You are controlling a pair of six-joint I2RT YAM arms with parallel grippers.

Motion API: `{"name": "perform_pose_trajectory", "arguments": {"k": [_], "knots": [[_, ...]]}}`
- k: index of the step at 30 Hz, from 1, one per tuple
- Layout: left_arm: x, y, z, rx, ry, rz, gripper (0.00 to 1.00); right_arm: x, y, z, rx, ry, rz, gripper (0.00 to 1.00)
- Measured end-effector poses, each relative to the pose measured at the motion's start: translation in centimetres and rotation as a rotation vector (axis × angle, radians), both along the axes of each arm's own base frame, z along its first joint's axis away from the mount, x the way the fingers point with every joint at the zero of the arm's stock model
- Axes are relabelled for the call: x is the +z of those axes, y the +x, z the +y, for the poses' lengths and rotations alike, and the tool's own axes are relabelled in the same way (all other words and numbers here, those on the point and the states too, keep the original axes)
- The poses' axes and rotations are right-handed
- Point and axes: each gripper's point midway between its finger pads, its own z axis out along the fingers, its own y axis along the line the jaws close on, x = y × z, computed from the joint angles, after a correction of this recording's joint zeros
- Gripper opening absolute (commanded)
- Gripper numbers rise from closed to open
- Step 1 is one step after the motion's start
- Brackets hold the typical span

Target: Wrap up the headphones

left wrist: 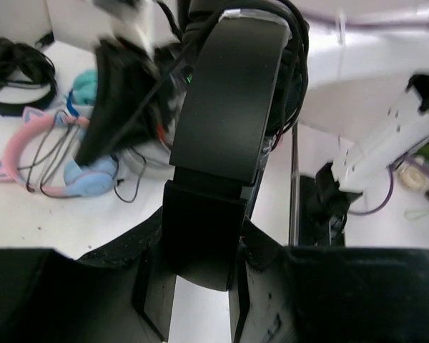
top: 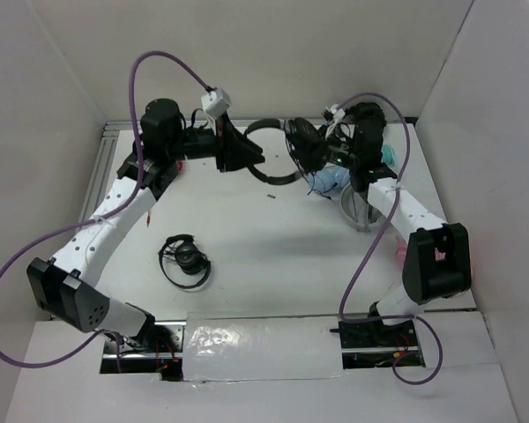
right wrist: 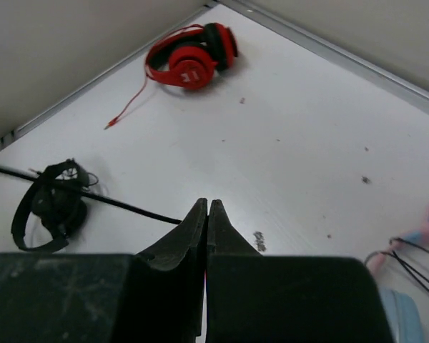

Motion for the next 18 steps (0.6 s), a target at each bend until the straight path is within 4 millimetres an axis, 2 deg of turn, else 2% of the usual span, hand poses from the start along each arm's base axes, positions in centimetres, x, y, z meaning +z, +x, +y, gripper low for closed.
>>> {"name": "perform_pose_trajectory", "arguments": {"k": [1, 2, 4, 6, 7, 9, 14, 17, 18], "knots": [[1.0, 0.9, 0.3, 0.004, -0.020, 0.002, 0.00, 0.3, -0.5, 1.0, 0.040, 0.001, -0.021, 0.02], [1.5, 1.7, 0.5, 0.005, -0.034, 0.010, 0.00, 0.6, -1.0, 1.6, 0.074, 0.002, -0.043, 0.10], [2.3, 2.4, 0.6, -0.010, -0.052, 0.032, 0.00, 0.7, -1.8, 3.0, 0.125, 0.002, -0.058, 0.12], [2.6, 2.9, 0.2, -0.032, -0.059, 0.049, 0.00, 0.6, -2.4, 3.9, 0.164, 0.002, -0.066, 0.18], [2.7, 2.9, 0.1, -0.042, -0.060, 0.053, 0.00, 0.5, -2.7, 4.3, 0.183, 0.001, -0.067, 0.24], [2.7, 2.8, -0.1, -0.063, -0.061, 0.059, 0.00, 0.4, -3.0, 4.9, 0.200, -0.002, -0.069, 0.31], [3.2, 2.1, -0.1, -0.093, -0.067, 0.044, 0.00, 0.8, -3.4, 5.9, 0.223, -0.003, -0.081, 0.37], [3.6, 1.7, 0.0, -0.095, -0.072, 0.037, 0.00, 1.3, -3.3, 6.2, 0.226, 0.000, -0.090, 0.47], [3.8, 1.6, 0.1, -0.095, -0.075, 0.037, 0.00, 1.4, -3.2, 6.3, 0.226, 0.000, -0.094, 0.48]]}}
